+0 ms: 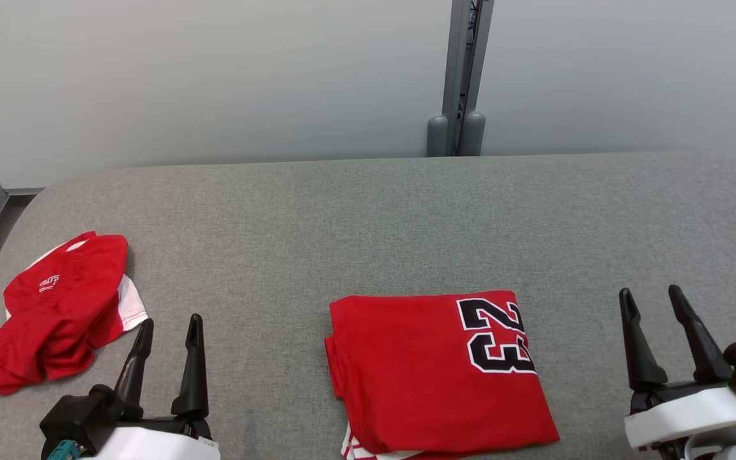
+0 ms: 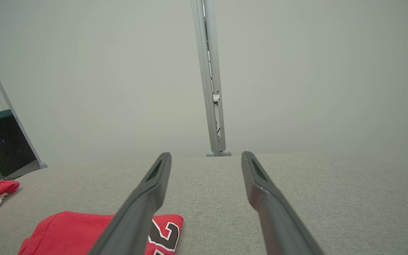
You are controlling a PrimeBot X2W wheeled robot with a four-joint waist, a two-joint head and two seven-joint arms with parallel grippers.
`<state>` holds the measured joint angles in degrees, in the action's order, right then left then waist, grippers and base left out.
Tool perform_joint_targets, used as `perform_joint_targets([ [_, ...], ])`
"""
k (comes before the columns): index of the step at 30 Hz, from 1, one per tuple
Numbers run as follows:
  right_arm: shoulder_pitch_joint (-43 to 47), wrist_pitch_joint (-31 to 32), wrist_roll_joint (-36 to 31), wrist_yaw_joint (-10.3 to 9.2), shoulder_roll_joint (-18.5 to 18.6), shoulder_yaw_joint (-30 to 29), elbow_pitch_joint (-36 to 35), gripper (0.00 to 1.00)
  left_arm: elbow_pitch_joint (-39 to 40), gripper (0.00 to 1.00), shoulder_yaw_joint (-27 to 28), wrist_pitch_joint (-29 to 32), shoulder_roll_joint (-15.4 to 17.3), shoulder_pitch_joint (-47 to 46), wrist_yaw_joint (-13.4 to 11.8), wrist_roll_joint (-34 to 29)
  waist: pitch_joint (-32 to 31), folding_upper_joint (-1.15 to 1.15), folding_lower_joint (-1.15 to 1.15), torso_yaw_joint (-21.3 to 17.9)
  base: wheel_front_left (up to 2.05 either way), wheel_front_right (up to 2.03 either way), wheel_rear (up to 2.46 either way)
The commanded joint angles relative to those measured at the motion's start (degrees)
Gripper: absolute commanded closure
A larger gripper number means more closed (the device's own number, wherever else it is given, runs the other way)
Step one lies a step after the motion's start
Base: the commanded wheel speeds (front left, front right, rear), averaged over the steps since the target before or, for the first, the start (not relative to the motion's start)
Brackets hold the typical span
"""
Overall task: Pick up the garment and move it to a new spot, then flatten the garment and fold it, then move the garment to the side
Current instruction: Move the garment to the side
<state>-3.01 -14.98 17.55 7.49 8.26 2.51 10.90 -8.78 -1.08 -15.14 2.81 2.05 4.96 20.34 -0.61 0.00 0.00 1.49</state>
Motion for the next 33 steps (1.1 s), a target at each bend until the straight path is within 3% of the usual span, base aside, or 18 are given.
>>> perform_joint_targets([
  [1, -0.18, -0.27, 0.32, 0.01, 0.21, 0.47, 0.7, 0.0, 0.23, 0.0, 0.06, 0.02, 0.18, 0.2, -0.27, -0.11, 0.02, 0.0, 0.0, 0.02, 0.0, 0.0, 0.0],
  [7, -1.13, 3.63, 4.27, 0.01, 0.17, 4.62, 5.28, 0.0, 0.49, 0.0, -0.26, 0.02, 0.18, 0.0, -0.35, 0.06, 0.12, 0.0, 0.0, 0.33, 0.0, 0.0, 0.0],
  [12, -5.11, 10.08, 11.42, 0.01, 0.06, 8.13, 11.19, 0.0, 0.38, 0.0, -1.15, 0.02, 0.19, -0.78, -0.38, 0.18, 0.56, 0.0, 0.0, 1.2, 0.0, 0.0, 0.0],
  [18, -10.45, 18.79, 17.27, 0.02, -0.51, 8.39, 20.04, 0.0, 0.1, 0.0, -1.78, 0.02, 0.19, -1.45, -0.47, 0.37, 0.9, 0.0, 0.0, 3.16, 0.0, 0.0, 0.0],
  [33, -19.36, 42.41, 22.53, 0.0, -1.4, 7.19, 39.32, 0.0, -1.12, 0.0, -1.8, 0.02, 0.23, -1.53, 0.14, 0.32, 0.65, 0.0, 0.0, 8.84, 0.0, 0.0, 0.0],
])
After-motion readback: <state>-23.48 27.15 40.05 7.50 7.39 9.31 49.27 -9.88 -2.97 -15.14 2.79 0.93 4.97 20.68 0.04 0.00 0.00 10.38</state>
